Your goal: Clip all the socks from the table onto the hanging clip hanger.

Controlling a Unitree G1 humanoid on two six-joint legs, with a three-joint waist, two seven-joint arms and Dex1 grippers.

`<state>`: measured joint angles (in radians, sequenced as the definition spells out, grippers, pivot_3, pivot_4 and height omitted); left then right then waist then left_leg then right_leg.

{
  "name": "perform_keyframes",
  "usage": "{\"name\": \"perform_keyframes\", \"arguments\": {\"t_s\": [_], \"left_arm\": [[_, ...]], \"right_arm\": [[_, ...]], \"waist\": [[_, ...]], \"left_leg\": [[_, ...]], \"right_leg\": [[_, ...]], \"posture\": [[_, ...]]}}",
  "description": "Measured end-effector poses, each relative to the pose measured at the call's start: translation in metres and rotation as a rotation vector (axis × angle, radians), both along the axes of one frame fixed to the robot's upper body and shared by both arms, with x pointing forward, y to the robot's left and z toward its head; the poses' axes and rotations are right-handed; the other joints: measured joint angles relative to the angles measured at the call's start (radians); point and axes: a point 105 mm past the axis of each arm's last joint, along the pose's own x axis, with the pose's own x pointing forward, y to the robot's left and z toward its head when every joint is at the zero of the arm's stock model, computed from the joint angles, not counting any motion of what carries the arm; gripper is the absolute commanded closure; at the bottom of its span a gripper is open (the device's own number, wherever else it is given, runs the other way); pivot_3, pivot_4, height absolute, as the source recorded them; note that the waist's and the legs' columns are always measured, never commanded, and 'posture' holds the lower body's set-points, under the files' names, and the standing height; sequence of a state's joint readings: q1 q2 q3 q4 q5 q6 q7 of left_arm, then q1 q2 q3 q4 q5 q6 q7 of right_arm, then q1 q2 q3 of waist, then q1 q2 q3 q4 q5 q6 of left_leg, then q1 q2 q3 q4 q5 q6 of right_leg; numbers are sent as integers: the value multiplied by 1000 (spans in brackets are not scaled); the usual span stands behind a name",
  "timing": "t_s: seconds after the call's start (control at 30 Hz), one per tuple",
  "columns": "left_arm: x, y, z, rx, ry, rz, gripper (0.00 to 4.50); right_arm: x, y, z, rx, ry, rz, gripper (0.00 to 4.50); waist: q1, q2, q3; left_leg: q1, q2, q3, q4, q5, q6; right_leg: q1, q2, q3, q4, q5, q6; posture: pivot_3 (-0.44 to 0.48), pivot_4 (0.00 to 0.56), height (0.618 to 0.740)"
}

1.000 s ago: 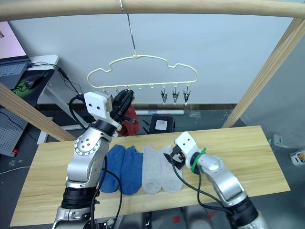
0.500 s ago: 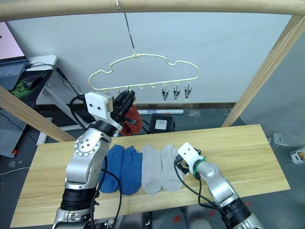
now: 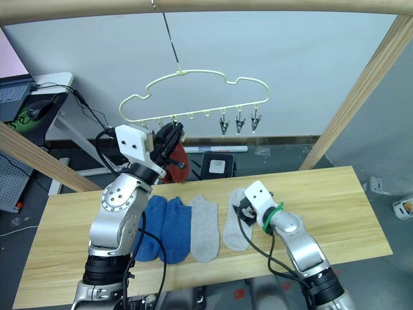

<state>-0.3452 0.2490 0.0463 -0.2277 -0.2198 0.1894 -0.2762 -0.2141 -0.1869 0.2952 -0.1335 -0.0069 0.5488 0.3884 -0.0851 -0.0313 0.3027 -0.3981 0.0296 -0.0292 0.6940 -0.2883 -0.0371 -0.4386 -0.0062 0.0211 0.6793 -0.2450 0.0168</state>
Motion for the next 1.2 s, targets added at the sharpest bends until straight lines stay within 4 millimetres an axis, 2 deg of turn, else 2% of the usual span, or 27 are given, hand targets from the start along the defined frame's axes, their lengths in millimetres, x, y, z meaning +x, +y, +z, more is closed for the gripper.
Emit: {"name": "perform_keyframes", "arguments": {"t_s": [0.07, 0.3, 0.53, 0.63, 0.97, 1.13, 1.2], "left_arm": [[0, 0, 0, 0, 0, 0, 4176], [0, 0, 1, 0, -1, 0, 4177], [1, 0, -1, 2, 13, 0, 4202], [1, 0, -1, 2, 15, 1, 4214], [-1, 1, -4, 6, 22, 2, 4255], [-2, 3, -2, 7, 30, -18, 4255], [-4, 5, 0, -12, 40, -42, 4256]], "right_arm": [[6, 7, -4, 26, 38, -52, 289], [26, -1, -12, 0, 57, -252, 289], [22, 13, -25, 56, 157, -291, 289], [23, 14, -26, 60, 158, -290, 844], [24, 15, -29, 39, 130, -271, 4430], [20, 18, -27, 12, 90, -186, 4500], [16, 24, -19, -7, 32, -94, 4500]], "waist": [[0, 0, 1], [3, 0, 2], [2, 0, 3], [2, 0, 3], [2, 0, 3], [2, 0, 3], [1, 0, 3]], "left_leg": [[0, 0, 0, 0, 0, 0], [-2, -1, 1, 0, 0, 0], [-1, 0, 1, -4, 0, 0], [-1, -1, 1, -4, 0, 0], [0, -1, 1, -11, 0, 0], [0, 0, 1, -14, 0, 0], [-1, 0, 1, -14, 0, 0]], "right_leg": [[0, -1, 1, 0, 0, 0], [-2, -3, 2, -1, 0, 0], [-3, -3, 2, -1, 0, 0], [-3, -3, 2, -2, 0, 0], [-3, -3, 2, -5, 0, 0], [-3, -3, 1, -8, 0, 0], [-4, -3, 1, -9, 0, 0]], "posture": [[-124, 329, 740], [-116, 327, 740], [-112, 327, 740], [-107, 325, 740], [-110, 315, 740], [-115, 304, 740], [-115, 299, 740]]}}
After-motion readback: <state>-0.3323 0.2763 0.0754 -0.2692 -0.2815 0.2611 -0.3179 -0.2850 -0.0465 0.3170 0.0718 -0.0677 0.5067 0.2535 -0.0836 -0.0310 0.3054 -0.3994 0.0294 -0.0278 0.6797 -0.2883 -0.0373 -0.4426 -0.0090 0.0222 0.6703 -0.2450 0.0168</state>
